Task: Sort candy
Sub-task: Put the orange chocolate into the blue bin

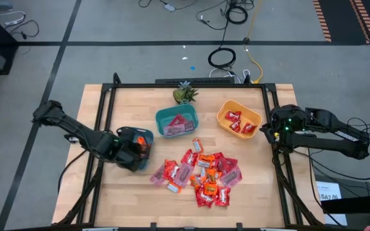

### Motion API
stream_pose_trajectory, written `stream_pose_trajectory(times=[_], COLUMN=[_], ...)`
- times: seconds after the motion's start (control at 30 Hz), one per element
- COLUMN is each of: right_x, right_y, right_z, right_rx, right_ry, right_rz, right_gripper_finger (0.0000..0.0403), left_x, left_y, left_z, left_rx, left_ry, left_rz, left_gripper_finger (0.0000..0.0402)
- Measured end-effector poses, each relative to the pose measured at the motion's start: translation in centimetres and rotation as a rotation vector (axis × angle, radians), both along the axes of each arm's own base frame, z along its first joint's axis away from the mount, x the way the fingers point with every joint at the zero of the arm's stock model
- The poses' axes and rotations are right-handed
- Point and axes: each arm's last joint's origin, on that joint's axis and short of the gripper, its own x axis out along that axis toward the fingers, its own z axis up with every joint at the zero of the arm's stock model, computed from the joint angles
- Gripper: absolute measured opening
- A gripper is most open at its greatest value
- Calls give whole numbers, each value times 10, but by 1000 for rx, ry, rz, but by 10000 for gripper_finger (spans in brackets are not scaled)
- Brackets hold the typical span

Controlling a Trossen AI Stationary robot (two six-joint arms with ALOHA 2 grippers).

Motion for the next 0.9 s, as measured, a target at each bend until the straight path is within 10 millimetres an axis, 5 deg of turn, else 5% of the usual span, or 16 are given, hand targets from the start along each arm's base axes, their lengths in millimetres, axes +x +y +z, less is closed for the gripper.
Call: stream_pose_trajectory(times=[0.9], right_x=[0], right_y=[0], right_z=[0], right_rx=[11], right_ry=[-3], right_rz=[-14], right_gripper_finger=[112], left_x=[-10], left_y=[5], left_z=[-6], left_rx=[9], left_ry=[28], left_rz=[-3], left_gripper_finger=[68])
